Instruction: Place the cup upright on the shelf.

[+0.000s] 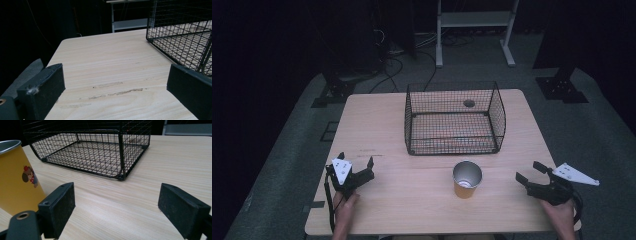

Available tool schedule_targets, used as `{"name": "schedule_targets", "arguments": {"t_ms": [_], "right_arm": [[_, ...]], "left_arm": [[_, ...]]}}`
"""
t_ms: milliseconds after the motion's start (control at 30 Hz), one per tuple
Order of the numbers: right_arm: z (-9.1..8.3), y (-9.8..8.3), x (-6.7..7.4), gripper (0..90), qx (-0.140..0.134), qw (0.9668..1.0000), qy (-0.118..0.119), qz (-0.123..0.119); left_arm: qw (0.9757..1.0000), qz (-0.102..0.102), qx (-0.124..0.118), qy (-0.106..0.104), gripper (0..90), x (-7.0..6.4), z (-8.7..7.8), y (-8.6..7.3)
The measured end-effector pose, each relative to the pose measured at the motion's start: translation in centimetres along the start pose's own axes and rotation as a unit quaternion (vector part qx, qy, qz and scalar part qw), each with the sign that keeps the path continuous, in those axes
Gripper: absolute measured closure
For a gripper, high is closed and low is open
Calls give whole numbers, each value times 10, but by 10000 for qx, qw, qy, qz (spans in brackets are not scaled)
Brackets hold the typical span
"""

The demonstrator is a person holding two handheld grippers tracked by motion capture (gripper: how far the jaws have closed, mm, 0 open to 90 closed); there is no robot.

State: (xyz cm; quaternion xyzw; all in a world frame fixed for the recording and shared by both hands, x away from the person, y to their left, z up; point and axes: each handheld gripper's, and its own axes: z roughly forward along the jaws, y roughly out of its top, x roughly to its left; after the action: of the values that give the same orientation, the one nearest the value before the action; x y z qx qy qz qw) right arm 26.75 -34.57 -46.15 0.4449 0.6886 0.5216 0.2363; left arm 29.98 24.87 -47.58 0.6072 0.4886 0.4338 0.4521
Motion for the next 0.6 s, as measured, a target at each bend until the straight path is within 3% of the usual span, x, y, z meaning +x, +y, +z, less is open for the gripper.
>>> {"name": "schedule_targets", "arguments": {"t_ms": [600], "right_arm": [[5, 8, 14, 134, 33, 9997, 192, -164]], "left_arm": [[10000, 32, -8, -20, 8, -1, -1, 0]]}}
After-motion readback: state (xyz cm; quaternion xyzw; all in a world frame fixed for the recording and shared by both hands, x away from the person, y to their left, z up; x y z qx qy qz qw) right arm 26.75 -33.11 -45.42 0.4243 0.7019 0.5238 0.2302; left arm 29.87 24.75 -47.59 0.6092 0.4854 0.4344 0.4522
